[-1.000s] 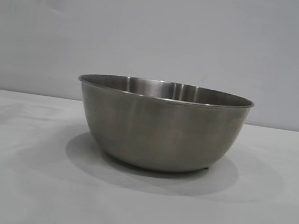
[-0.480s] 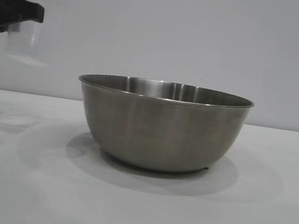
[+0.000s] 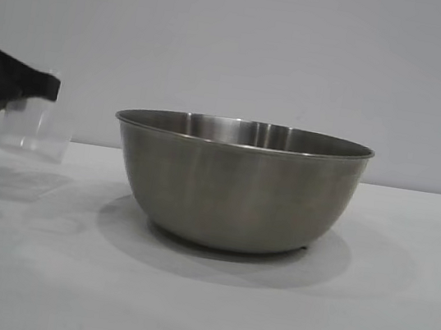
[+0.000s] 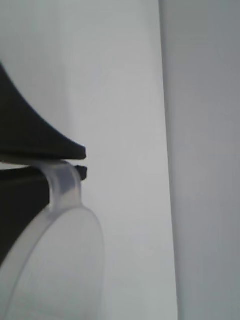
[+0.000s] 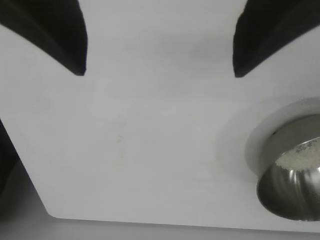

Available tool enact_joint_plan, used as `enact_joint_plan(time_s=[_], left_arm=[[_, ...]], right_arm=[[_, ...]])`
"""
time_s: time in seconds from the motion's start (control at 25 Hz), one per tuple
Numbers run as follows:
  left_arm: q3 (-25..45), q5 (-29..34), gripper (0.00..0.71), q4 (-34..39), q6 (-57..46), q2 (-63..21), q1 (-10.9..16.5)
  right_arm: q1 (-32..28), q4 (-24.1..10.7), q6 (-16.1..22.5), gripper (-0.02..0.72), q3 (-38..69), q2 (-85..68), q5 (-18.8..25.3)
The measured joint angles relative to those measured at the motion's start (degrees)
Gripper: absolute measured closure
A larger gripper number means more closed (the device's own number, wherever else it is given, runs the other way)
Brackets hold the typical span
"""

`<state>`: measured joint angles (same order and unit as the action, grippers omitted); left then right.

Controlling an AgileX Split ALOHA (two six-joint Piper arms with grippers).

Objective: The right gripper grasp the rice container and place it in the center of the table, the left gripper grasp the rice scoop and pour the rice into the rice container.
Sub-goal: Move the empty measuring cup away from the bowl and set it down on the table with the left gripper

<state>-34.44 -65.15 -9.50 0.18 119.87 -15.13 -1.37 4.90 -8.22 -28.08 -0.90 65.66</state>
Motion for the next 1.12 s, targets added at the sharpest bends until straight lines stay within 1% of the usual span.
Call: enact_joint_plan(time_s=[0.04, 0.08, 0.12, 0.16, 0.28, 0.32, 0.36, 0.56, 0.8, 0.96, 1.12], left_arm=[[0.0, 0.1, 0.71, 0.0, 0.0, 0.0, 0.0], [0.0, 0.1, 0.66, 0.0, 0.0, 0.0, 0.0], [0.0, 0.1, 0.66, 0.0, 0.0, 0.0, 0.0], [0.0, 0.1, 0.619, 0.0, 0.0, 0.13, 0.0], [0.0, 0.0, 0.542, 0.0, 0.0, 0.68, 0.0], [0.0, 0.0, 0.557, 0.0, -0.11, 0.8, 0.0], [0.09, 0.0, 0.492, 0.0, -0.11, 0.88, 0.0], [2.46, 0.0, 0.496, 0.0, -0.11, 1.02, 0.0], [8.36, 0.0, 0.496, 1.13, -0.11, -0.25, 0.0], [13.69, 0.0, 0.496, 2.57, -0.25, -5.38, 0.0], [18.19, 0.0, 0.496, 3.56, -2.5, -13.28, 0.0]], right_arm=[[0.0, 0.0, 0.0, 0.192, 0.0, 0.0, 0.0], [0.0, 0.0, 0.0, 0.192, 0.0, 0.0, 0.0], [0.0, 0.0, 0.0, 0.192, 0.0, 0.0, 0.0], [0.0, 0.0, 0.0, 0.192, 0.0, 0.0, 0.0], [0.0, 0.0, 0.0, 0.192, 0.0, 0.0, 0.0], [0.0, 0.0, 0.0, 0.192, 0.0, 0.0, 0.0], [0.0, 0.0, 0.0, 0.192, 0.0, 0.0, 0.0], [0.0, 0.0, 0.0, 0.192, 0.0, 0.0, 0.0], [0.0, 0.0, 0.0, 0.192, 0.0, 0.0, 0.0], [0.0, 0.0, 0.0, 0.192, 0.0, 0.0, 0.0], [0.0, 0.0, 0.0, 0.192, 0.0, 0.0, 0.0]])
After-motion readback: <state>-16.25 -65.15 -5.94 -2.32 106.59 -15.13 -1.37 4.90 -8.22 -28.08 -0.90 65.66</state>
